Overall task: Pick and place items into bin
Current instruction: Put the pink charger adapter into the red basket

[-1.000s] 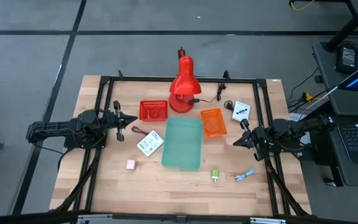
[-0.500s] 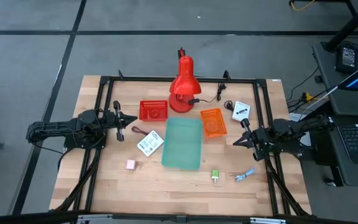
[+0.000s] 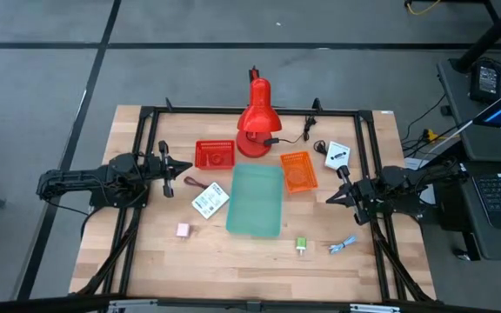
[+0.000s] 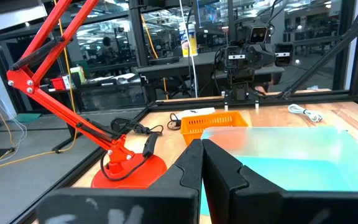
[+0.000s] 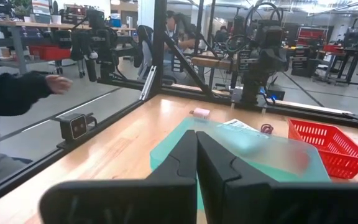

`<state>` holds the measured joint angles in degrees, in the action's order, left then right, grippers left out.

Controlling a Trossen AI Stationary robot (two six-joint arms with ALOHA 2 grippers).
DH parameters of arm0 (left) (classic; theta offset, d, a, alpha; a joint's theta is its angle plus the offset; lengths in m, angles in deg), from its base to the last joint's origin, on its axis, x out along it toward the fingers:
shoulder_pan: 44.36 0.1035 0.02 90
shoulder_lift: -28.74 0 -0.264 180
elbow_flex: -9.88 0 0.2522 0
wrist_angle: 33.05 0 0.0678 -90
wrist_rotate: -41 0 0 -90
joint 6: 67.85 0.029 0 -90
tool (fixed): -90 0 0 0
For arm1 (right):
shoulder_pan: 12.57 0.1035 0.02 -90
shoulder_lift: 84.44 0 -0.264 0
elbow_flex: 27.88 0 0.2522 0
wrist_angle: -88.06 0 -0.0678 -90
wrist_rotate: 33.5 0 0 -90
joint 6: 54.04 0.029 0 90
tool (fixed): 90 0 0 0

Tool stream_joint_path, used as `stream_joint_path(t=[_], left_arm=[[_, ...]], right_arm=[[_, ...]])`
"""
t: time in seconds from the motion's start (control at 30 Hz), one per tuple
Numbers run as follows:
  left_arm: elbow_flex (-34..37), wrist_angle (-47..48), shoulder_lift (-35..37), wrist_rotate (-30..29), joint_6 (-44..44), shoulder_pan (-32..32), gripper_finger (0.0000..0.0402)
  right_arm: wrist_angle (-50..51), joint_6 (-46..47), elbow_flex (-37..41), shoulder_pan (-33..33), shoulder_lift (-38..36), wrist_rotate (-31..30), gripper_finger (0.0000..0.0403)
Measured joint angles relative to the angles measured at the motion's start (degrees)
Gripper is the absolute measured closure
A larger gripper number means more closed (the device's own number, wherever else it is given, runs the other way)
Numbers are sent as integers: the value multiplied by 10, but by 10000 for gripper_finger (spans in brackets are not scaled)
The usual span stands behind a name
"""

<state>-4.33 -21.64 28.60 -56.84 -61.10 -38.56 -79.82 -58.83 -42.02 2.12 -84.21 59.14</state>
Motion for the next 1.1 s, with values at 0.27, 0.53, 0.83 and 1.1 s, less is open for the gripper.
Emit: stream_joint_path(t=[0.27,0.53,0.83,1.1], left_arm=[[0,0,0,0,0,0,398],[0,0,0,-4,63,0,398],[0,0,0,-4,-11,0,398],[0,0,0,-4,-35,0,398]], right_arm=[[0,0,0,0,0,0,402],[-1,0,0,0,0,0,402],[-2,57,0,0,0,0,402],[-8,46,0,0,0,-10,402]])
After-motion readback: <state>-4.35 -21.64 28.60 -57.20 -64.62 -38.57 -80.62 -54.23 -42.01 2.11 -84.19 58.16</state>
